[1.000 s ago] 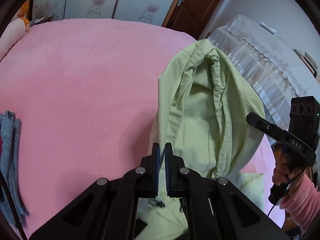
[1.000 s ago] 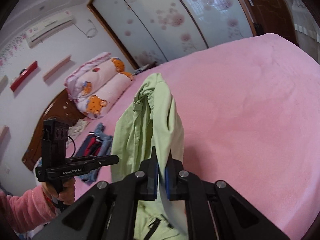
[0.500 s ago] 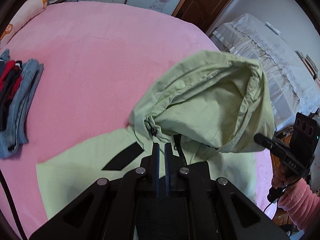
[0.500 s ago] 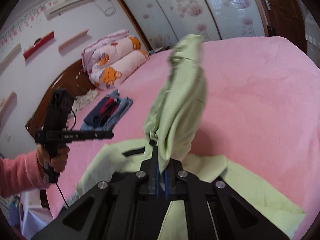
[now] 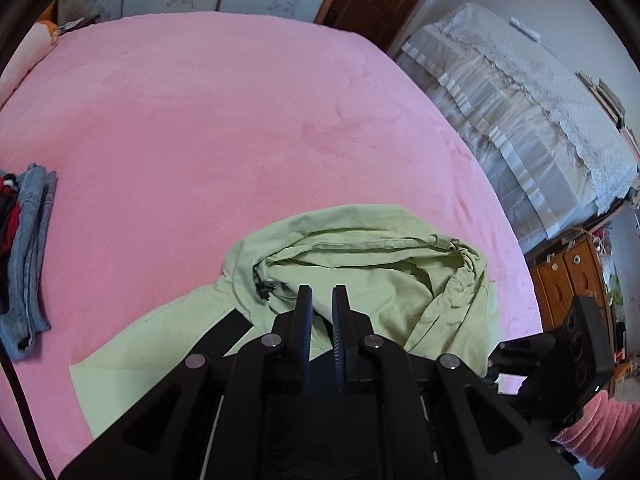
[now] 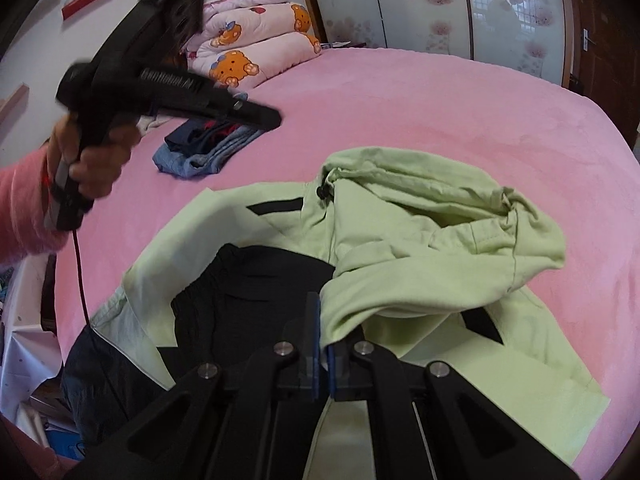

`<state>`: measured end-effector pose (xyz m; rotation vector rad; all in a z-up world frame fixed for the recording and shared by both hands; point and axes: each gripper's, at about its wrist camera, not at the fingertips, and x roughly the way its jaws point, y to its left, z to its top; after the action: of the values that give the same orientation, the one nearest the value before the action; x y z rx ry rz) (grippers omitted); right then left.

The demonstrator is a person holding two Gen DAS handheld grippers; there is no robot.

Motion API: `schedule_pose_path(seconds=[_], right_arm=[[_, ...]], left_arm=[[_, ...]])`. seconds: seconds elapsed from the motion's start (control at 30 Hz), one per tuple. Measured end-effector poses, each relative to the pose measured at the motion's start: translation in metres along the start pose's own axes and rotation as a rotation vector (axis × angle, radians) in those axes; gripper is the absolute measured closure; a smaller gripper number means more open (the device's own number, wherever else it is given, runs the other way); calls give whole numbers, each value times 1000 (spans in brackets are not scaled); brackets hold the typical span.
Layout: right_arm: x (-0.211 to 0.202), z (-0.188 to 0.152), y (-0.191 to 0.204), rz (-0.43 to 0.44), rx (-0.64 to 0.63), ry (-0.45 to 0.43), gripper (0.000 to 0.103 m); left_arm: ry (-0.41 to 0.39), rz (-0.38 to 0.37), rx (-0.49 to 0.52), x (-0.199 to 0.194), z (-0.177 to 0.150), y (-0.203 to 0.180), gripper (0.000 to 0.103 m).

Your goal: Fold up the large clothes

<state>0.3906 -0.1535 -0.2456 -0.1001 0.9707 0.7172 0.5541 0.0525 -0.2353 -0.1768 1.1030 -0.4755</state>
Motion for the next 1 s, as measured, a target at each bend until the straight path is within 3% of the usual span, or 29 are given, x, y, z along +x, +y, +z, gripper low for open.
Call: schedule_pose_path(seconds=[0.1, 0.33, 0.53, 0.63, 0.8, 1.0], right_arm=[[8, -6, 4, -18, 2, 12, 101], [18, -22, 9, -71, -9, 18, 101], [25, -39, 12, -75, -7, 44, 100], [21, -45, 5, -62, 28, 41, 100], [17, -51, -7, -35, 43, 41, 100], [15, -55, -15, 0, 51, 52, 100]], left_arm=[[49, 4, 34, 13, 17, -13, 90], [147, 17, 101, 41, 50, -53, 50], [203, 49, 220, 68, 82, -90, 41], [233, 74, 355, 84, 89, -107, 41], [373, 113, 578, 121, 91, -123, 41], [536, 33, 574, 161, 103, -110, 41]])
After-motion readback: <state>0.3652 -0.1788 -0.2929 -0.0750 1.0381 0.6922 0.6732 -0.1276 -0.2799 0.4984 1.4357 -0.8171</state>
